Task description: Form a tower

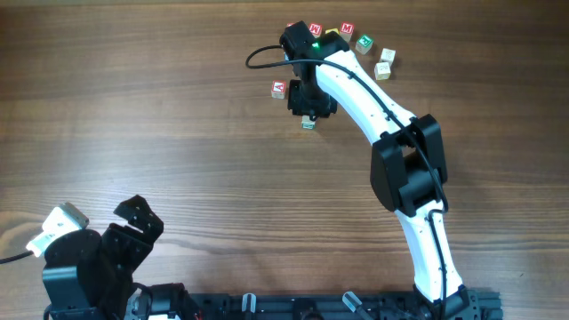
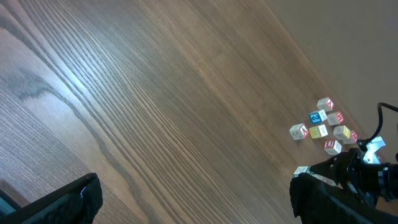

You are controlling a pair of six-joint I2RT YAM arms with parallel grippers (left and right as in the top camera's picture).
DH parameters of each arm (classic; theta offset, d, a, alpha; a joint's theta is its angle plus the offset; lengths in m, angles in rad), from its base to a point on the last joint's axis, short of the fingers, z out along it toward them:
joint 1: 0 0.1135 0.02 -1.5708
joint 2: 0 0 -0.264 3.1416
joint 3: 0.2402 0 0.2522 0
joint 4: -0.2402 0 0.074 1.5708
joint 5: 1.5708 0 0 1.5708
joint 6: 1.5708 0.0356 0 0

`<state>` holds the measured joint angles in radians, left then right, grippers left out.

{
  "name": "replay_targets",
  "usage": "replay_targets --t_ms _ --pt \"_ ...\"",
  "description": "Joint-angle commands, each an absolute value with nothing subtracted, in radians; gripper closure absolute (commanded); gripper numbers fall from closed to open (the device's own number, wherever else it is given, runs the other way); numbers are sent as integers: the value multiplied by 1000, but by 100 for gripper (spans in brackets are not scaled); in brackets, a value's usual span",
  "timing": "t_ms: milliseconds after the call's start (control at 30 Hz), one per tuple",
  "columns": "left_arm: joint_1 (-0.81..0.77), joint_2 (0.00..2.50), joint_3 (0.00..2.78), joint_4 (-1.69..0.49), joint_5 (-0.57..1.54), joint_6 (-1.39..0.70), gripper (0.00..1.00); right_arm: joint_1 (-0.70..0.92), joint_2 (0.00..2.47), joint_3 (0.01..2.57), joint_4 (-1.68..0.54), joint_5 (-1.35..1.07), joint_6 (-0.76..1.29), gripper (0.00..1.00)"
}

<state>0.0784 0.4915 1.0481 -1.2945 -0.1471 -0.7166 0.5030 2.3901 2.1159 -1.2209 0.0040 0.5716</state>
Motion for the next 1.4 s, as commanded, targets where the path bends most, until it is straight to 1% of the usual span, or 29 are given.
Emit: replay_targets --t_ms 0,100,233,400,600,1067,1367 --pt "74 487 1047 -1292 -139 -719 0 502 2416 2131 -1231 0 579 68" --pt "74 487 1047 -1292 -139 -719 0 502 2416 2132 -1236 0 579 71" --pt "74 487 1047 -1292 -139 -719 0 502 2416 2132 -1236 -1 589 76" --pt "74 487 1047 -1292 -139 -719 0 502 2416 2132 -1235 -1 605 77" --pt "74 487 1047 -1292 -139 -719 0 501 2416 2134 -1234 0 630 81" --pt "74 487 1047 -1292 -139 -719 0 501 2401 2136 -1232 -1 659 83" --pt "74 487 1047 -1292 -139 -719 0 502 2394 2137 -1239 -1 736 85"
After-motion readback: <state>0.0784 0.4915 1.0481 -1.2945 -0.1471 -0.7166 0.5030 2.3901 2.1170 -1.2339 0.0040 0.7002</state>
